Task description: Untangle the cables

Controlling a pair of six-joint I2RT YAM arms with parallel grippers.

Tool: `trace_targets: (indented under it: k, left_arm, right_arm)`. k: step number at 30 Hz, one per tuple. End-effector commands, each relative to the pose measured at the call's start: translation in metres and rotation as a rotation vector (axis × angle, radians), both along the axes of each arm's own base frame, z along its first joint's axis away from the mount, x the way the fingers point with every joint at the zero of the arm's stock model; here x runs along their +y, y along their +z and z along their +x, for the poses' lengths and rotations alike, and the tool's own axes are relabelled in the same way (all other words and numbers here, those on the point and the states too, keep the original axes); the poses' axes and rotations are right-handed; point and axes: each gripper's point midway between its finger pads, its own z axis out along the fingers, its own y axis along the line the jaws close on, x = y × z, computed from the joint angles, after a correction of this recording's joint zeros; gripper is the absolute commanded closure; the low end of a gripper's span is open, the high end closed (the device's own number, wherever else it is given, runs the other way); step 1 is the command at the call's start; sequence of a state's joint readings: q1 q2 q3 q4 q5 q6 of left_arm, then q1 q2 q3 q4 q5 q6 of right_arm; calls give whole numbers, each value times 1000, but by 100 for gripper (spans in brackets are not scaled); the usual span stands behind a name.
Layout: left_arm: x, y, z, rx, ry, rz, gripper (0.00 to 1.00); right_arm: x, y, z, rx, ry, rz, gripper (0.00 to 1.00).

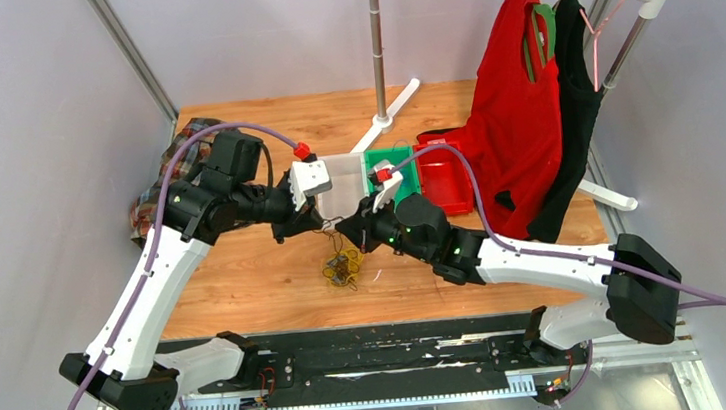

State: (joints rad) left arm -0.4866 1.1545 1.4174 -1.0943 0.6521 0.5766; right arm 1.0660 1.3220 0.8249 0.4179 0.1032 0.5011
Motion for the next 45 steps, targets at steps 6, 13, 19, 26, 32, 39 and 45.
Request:
trace_targets:
  k: [6,13,19,26,32,39,45]
  left_arm:
    - [6,13,11,-79,33,16,95]
    - [18,9,23,-130,90,83,99]
    - [16,13,20,-130,77,64,100]
    - [7,18,16,-81,68,17,99]
    - [5,29,14,-77,78,-11,100]
    - [0,47,9,-71,77,-66,99]
    - [-1,60,2,-76,73,-103,100]
  right_arm:
    - [-10,3,-3,-16,-23,1,99]
    - [-30,4,0,-28,-75,-16,99]
    - [-37,8,-1,-44,-76,-9,86]
    - [-19,10,-11,-47,10,-11,53]
    - [-6,9,-15,-58,39,-15,48]
    - [15,5,-10,-55,50,-14,47]
    - [18,-1,5,-64,-20,-26,47]
